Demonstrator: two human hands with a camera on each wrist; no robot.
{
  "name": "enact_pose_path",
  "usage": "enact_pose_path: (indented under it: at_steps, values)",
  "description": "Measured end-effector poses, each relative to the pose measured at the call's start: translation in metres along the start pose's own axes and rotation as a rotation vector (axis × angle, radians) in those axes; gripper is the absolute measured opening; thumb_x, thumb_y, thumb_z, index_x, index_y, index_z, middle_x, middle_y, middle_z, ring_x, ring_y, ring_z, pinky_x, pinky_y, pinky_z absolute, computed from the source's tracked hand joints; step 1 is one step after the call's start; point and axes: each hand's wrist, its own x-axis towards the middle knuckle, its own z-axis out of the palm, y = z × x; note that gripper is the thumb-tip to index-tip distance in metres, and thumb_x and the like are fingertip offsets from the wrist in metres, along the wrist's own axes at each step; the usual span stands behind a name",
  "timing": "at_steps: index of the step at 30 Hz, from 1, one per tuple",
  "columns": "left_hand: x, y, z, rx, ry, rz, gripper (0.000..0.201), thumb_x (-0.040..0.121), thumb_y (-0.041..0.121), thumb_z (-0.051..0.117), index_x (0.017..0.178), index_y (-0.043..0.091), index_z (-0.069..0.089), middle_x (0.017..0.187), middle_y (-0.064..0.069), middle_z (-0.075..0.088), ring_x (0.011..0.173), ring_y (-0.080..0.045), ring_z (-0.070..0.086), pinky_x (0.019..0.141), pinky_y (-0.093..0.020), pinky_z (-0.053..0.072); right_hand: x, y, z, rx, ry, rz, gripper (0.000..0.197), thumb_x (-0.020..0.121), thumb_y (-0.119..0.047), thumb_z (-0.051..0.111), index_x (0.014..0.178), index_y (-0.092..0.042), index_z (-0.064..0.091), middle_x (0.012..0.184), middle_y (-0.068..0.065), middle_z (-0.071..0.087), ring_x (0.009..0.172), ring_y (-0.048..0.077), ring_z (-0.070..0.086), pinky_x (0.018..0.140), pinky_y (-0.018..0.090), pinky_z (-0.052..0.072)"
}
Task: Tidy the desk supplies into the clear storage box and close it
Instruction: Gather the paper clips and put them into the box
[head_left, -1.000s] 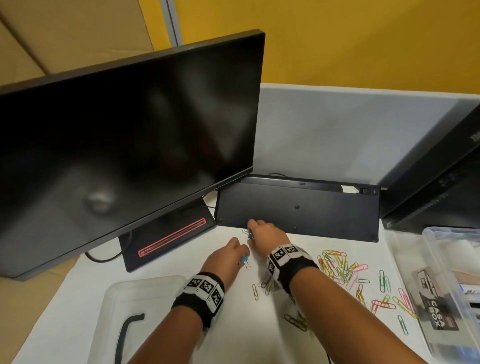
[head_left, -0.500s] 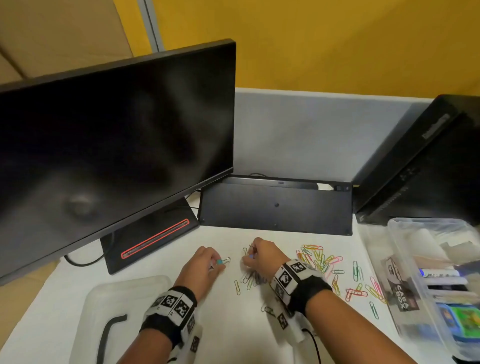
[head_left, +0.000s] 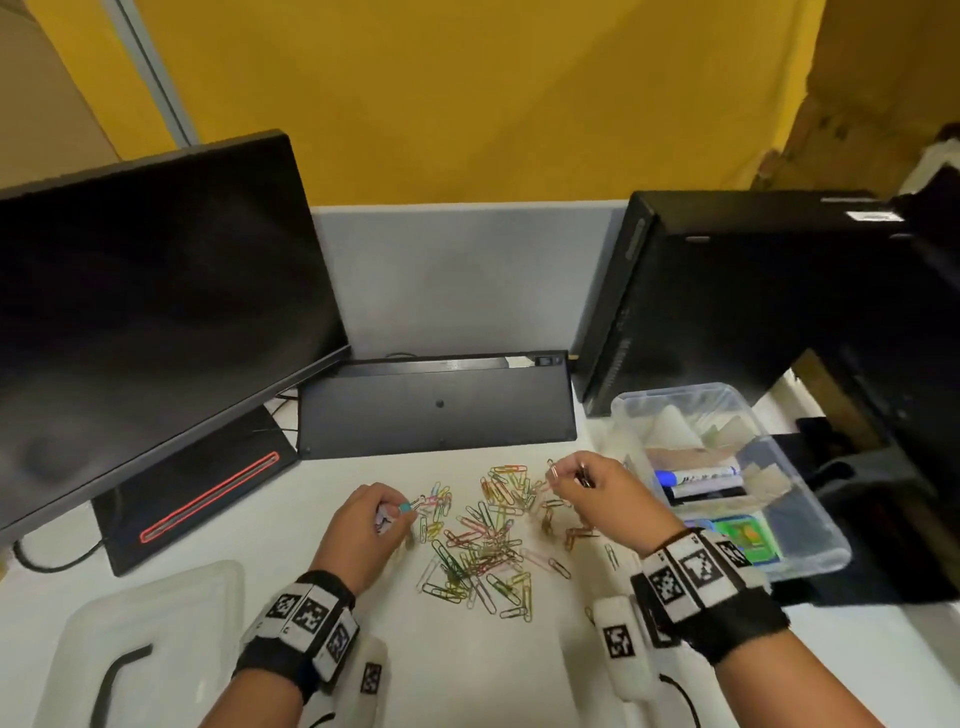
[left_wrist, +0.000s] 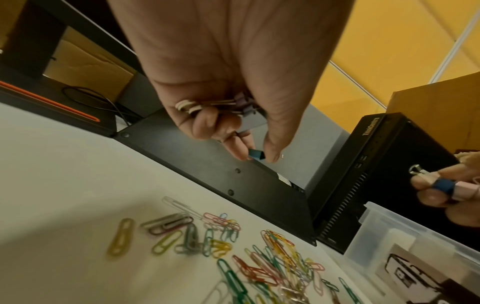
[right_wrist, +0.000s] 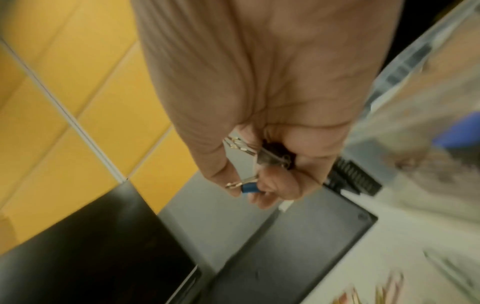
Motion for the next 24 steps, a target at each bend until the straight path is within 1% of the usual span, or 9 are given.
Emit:
enact_pose_path:
  at_steps: [2,5,9,12,16,18,20,22,24]
  values:
    - [-0.001,0.010,0.007,-0.004,0.001,-0.006,0.006,0.087,0.022,0.064,0.089,0.022,0.058,0.092,0.004,0.061,0.087,-0.011,0.056,0.077,-0.025,0.043,-0.008,-0.001,-0.032,0.022,0.080,0.015,0.014,0.093,-0.030,0.056,0.099,-0.019,0.062,0.087,-0.001,0.061,0.067,0.009,0.053,0.064,0.026,0.044]
    - [-0.004,0.020,0.014,-0.007,0.005,-0.012,0.005,0.087,0.022,0.063,0.090,0.021,0.059,0.093,0.002,0.062,0.088,-0.015,0.058,0.079,-0.028,0.045,-0.010,0.005,-0.079,-0.072,0.231,0.041,0.013,0.095,-0.027,0.051,0.098,-0.018,0.060,0.090,0.002,0.062,0.080,0.015,0.058,0.064,0.027,0.043]
    - [-0.008,0.027,0.019,0.007,0.010,-0.017,0.006,0.088,0.022,0.062,0.093,0.018,0.059,0.094,0.000,0.063,0.088,-0.015,0.058,0.078,-0.028,0.046,0.019,0.020,-0.133,-0.354,0.402,0.141,0.016,0.093,-0.016,0.049,0.091,-0.005,0.060,0.092,0.014,0.060,0.086,0.030,0.057,0.066,0.030,0.040]
    - [-0.011,0.031,0.021,0.009,0.004,-0.032,0.007,0.089,0.022,0.061,0.094,0.018,0.059,0.095,0.000,0.063,0.088,-0.016,0.058,0.077,-0.028,0.045,0.052,0.032,-0.153,-0.553,0.389,0.341,0.024,0.093,-0.016,0.051,0.104,0.002,0.063,0.100,0.020,0.063,0.090,0.034,0.059,0.072,0.032,0.042]
    - [-0.015,0.029,0.021,0.012,0.001,-0.059,0.008,0.088,0.023,0.062,0.094,0.020,0.058,0.095,0.001,0.064,0.088,-0.016,0.061,0.080,-0.031,0.051,0.075,0.043,-0.158,-0.736,0.248,0.437,0.023,0.090,-0.019,0.057,0.103,-0.002,0.066,0.073,0.009,0.058,0.080,0.030,0.060,0.069,0.032,0.046]
    - [-0.016,0.028,0.020,0.013,0.006,-0.066,0.007,0.088,0.023,0.062,0.093,0.020,0.058,0.095,0.001,0.064,0.087,-0.015,0.061,0.079,-0.031,0.051,0.078,0.047,-0.158,-0.756,0.179,0.419,0.027,0.090,-0.022,0.057,0.110,-0.006,0.065,0.094,0.009,0.065,0.094,0.028,0.063,0.076,0.031,0.047]
    - [-0.018,0.027,0.019,0.010,0.014,-0.074,0.007,0.088,0.023,0.062,0.094,0.020,0.058,0.095,0.002,0.064,0.087,-0.013,0.060,0.079,-0.029,0.050,0.078,0.048,-0.155,-0.737,0.131,0.415,0.030,0.091,-0.020,0.055,0.118,-0.008,0.061,0.118,0.011,0.062,0.108,0.027,0.059,0.082,0.029,0.043]
    - [-0.020,0.026,0.019,0.012,0.013,-0.074,0.007,0.088,0.023,0.062,0.094,0.020,0.058,0.095,0.002,0.064,0.087,-0.012,0.060,0.077,-0.027,0.049,0.075,0.044,-0.153,-0.719,0.119,0.406,0.031,0.091,-0.015,0.052,0.121,-0.007,0.059,0.125,0.012,0.060,0.111,0.027,0.058,0.081,0.029,0.042]
    - [-0.021,0.024,0.021,0.012,0.002,-0.069,0.007,0.088,0.023,0.061,0.095,0.021,0.058,0.096,0.002,0.064,0.087,-0.011,0.059,0.074,-0.023,0.046,0.066,0.042,-0.153,-0.659,0.168,0.361,0.034,0.094,-0.011,0.046,0.125,-0.003,0.057,0.129,0.015,0.057,0.116,0.029,0.055,0.088,0.030,0.043]
